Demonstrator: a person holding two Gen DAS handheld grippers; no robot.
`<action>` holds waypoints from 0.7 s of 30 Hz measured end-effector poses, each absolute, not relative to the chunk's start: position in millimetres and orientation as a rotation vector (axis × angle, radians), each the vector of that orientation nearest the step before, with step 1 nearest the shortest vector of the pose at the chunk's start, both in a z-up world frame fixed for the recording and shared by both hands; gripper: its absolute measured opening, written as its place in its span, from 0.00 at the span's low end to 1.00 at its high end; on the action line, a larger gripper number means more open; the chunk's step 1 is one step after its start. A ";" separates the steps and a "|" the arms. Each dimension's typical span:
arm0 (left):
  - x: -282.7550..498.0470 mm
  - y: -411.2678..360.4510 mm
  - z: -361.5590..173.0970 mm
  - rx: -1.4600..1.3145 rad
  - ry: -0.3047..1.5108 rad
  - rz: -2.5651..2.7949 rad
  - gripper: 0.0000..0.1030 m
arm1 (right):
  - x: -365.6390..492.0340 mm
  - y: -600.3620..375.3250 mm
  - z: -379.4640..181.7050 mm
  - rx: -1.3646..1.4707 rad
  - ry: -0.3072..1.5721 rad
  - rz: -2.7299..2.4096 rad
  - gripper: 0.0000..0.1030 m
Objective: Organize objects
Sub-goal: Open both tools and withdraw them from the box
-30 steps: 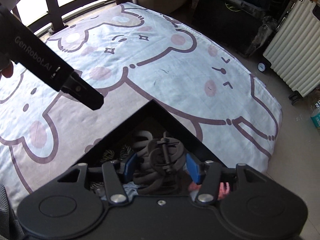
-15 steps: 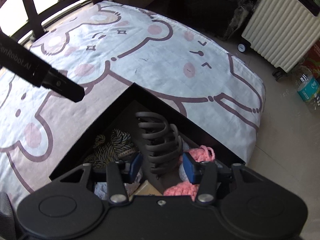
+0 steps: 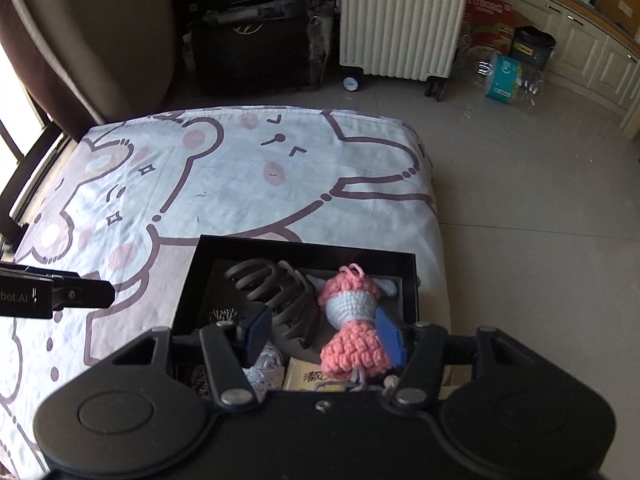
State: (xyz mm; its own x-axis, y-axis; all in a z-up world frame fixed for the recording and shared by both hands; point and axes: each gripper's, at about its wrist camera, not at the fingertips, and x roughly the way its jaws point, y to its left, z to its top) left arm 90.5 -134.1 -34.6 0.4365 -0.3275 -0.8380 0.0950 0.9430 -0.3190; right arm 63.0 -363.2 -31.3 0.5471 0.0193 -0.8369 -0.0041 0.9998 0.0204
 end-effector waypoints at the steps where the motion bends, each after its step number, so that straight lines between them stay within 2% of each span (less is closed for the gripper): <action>1: 88.3 -133.9 -32.7 -0.239 1.087 -0.266 0.53 | 59.0 -363.0 -29.6 0.029 0.989 0.002 0.57; 9: 70.9 -135.3 -17.5 -0.180 1.059 -0.256 0.55 | 29.9 -360.5 -14.5 0.102 0.954 -0.077 0.57; 15: 60.4 -136.0 -12.1 -0.115 1.049 -0.250 0.61 | 10.1 -353.9 -5.7 0.134 0.927 -0.101 0.59; 21: 49.4 -137.4 -7.4 -0.055 1.029 -0.248 0.72 | -7.1 -349.5 -4.2 0.166 0.911 -0.148 0.59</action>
State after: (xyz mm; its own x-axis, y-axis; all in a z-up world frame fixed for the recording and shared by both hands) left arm 49.4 -137.4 -7.4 0.4906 -0.2296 -0.8406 0.1785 0.9707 -0.1609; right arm -7.1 -349.5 -4.2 0.6047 -0.0570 -0.7944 0.1971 0.9771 0.0799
